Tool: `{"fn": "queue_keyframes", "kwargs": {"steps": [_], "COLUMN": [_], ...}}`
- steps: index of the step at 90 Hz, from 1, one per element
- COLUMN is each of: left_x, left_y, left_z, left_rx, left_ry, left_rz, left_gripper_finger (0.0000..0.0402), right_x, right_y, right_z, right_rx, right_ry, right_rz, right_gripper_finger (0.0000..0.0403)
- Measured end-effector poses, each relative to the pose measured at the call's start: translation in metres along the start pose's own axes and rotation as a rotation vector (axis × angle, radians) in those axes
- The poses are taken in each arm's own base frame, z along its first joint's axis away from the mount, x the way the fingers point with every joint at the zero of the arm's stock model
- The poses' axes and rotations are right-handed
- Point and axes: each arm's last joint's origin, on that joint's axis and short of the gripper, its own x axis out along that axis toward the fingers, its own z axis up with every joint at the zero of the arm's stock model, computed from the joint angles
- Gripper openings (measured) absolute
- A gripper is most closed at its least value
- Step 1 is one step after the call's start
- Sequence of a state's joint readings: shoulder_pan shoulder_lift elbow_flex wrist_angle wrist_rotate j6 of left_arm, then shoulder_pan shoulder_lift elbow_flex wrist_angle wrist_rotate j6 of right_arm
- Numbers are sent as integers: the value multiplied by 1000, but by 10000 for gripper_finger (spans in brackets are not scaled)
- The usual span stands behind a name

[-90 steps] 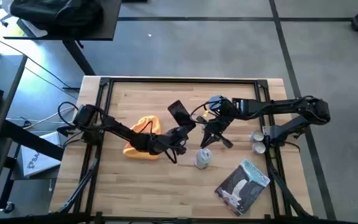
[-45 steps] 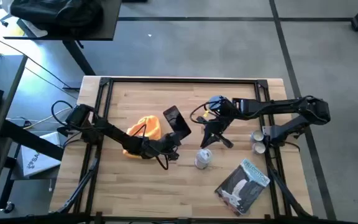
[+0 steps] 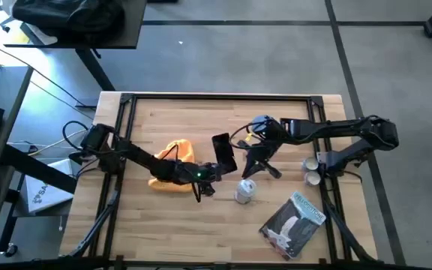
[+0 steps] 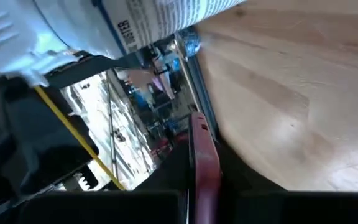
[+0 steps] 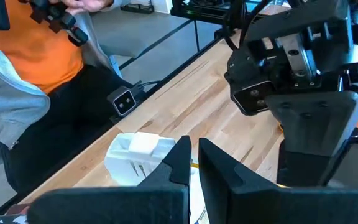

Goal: Apply microfiber cloth
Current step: Spray the pink cellphone with the spray bottle

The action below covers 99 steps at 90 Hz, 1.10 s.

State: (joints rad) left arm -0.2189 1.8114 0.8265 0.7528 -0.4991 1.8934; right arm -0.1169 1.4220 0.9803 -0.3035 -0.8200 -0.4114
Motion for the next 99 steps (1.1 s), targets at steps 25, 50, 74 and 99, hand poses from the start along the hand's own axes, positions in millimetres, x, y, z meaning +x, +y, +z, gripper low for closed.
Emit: {"fn": "queue_keyframes", "kwargs": {"steps": [25, 50, 74, 99], "left_x": [4, 8, 6, 6], "left_y": [3, 0, 0, -3], "left_z": [-4, -2, 4, 4], "left_rx": [235, 195, 123, 87], "left_ry": [20, -200, -308, -359], "left_rz": [-7, 1, 21, 5], "left_gripper_finger": [10, 10, 10, 10], "right_x": [0, 0, 0, 2], "right_y": [0, 0, 0, 1], "right_z": [0, 0, 0, 0], "right_rx": [15, 38, 30, 15], "right_ry": [0, 2, 2, 8], "right_rz": [-1, -3, -3, -17], "right_gripper_finger": [0, 0, 0, 0]}}
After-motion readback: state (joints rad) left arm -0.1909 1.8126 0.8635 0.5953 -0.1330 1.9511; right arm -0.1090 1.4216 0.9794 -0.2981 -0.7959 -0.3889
